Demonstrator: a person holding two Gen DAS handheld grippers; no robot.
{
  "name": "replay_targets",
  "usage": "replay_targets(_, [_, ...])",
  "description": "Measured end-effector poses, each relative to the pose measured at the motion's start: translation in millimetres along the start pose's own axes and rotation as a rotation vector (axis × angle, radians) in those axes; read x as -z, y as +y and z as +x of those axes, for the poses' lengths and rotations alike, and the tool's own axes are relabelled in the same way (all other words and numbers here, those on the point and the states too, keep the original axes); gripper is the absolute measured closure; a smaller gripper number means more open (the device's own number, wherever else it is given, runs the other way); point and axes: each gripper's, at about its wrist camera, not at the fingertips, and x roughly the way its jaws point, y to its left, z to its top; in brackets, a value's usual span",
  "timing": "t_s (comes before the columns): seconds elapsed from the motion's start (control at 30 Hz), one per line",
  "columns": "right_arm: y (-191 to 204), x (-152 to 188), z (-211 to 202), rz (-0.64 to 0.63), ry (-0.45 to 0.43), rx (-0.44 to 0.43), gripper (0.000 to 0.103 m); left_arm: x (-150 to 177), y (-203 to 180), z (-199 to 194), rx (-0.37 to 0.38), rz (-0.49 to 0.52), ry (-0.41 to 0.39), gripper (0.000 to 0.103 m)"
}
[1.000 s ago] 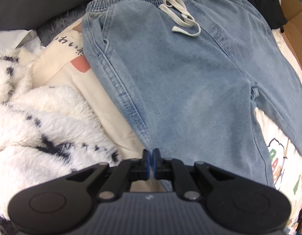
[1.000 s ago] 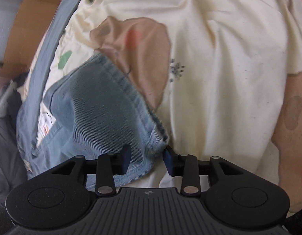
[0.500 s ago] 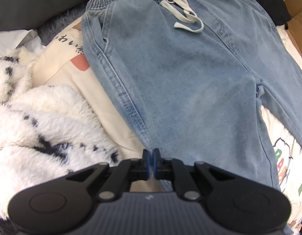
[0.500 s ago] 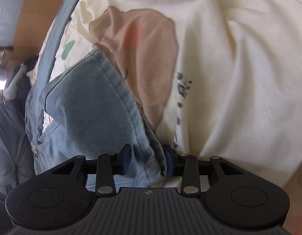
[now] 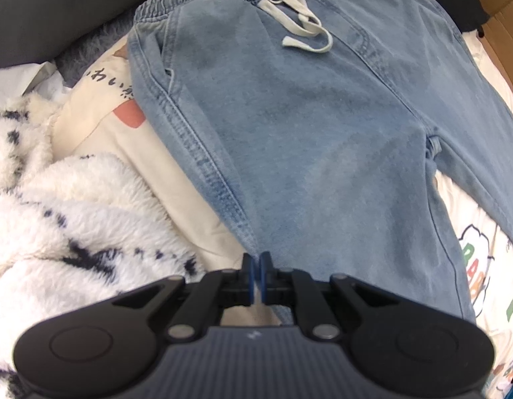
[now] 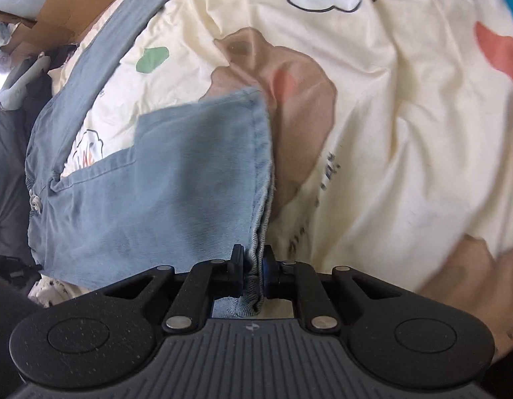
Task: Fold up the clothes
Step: 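Fold the held leg over the other leg with the right tool while the left tool holds the crotch, then open both tools, releasing the folded leg and the crotch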
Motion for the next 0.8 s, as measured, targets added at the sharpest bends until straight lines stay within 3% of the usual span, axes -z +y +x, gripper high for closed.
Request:
replay_targets(0.3, [-9, 38, -8, 0.041, 0.058, 0.059, 0.094, 2, 1, 3, -0.019, 0.046, 0.03, 0.1])
replay_targets(0.67, [-6, 40, -4, -0.014, 0.095, 0.14, 0.096, 9, 21, 22, 0.045, 0.043, 0.063, 0.099])
replay_targets(0.8, [-9, 41, 3, -0.007, 0.113, 0.16, 0.099, 6, 30, 25, 0.079, -0.003, 0.073, 0.093])
